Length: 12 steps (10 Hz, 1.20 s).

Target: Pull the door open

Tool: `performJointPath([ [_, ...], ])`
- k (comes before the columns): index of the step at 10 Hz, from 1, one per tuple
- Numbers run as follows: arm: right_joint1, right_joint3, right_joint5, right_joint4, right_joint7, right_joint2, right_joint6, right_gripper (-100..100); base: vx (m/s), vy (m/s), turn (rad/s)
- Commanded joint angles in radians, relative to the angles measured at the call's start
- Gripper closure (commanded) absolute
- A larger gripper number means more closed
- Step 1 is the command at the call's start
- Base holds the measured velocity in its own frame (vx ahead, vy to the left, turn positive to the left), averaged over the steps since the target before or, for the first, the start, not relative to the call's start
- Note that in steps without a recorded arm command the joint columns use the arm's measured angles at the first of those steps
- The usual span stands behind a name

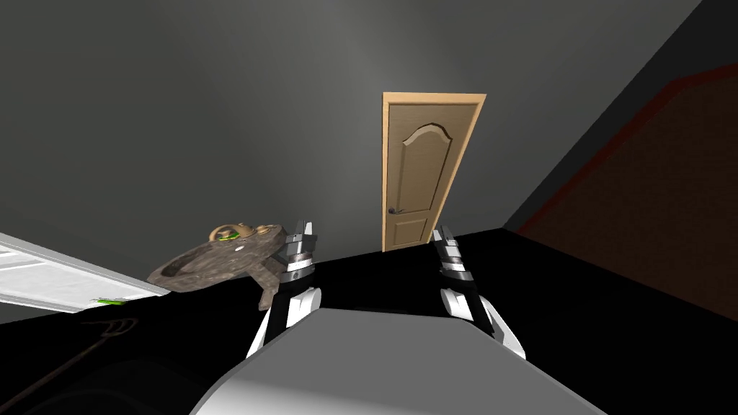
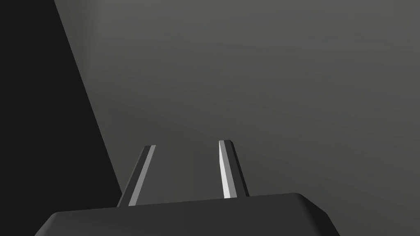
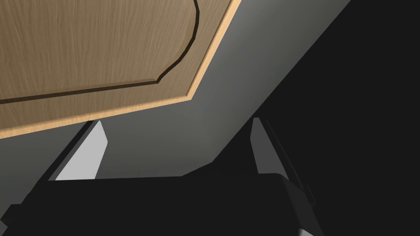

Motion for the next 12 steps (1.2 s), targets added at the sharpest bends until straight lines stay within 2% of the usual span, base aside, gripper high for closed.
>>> performJointPath([
  [1, -0.009, 0.0, -0.003, 0.037, -0.001, -0.002, 0.0, -100, 0.053, -0.033, 0.067],
  [2, -0.031, -0.004, -0.009, 0.07, -0.003, -0.01, -0.002, -100, 0.06, -0.029, 0.11],
  [3, -0.031, -0.004, -0.009, 0.084, -0.003, -0.01, -0.002, -100, 0.045, -0.027, 0.057],
  [4, -0.053, -0.008, -0.015, 0.121, -0.004, -0.018, -0.004, -100, 0.037, -0.032, 0.094],
  [5, -0.053, -0.008, -0.015, 0.132, -0.004, -0.018, -0.004, -100, 0.037, -0.034, 0.076],
  [6, -0.076, -0.013, -0.021, 0.17, -0.006, -0.025, -0.006, -100, 0.055, -0.033, 0.143],
  [7, -0.076, -0.013, -0.021, 0.183, -0.006, -0.025, -0.006, -100, 0.04, -0.032, 0.069],
  [8, -0.099, -0.017, -0.028, 0.22, -0.008, -0.033, -0.009, -100, 0.041, -0.034, 0.122],
  [9, -0.099, -0.017, -0.028, 0.233, -0.008, -0.033, -0.009, -100, 0.036, -0.028, 0.062],
  [10, -0.122, -0.022, -0.034, 0.262, -0.01, -0.041, -0.011, -100, 0.049, -0.027, 0.143],
  [11, -0.122, -0.022, -0.034, 0.284, -0.01, -0.041, -0.011, -100, 0.039, -0.032, 0.065],
  [12, -0.145, -0.026, -0.04, 0.309, -0.012, -0.049, -0.013, -100, 0.04, -0.033, 0.104],
])
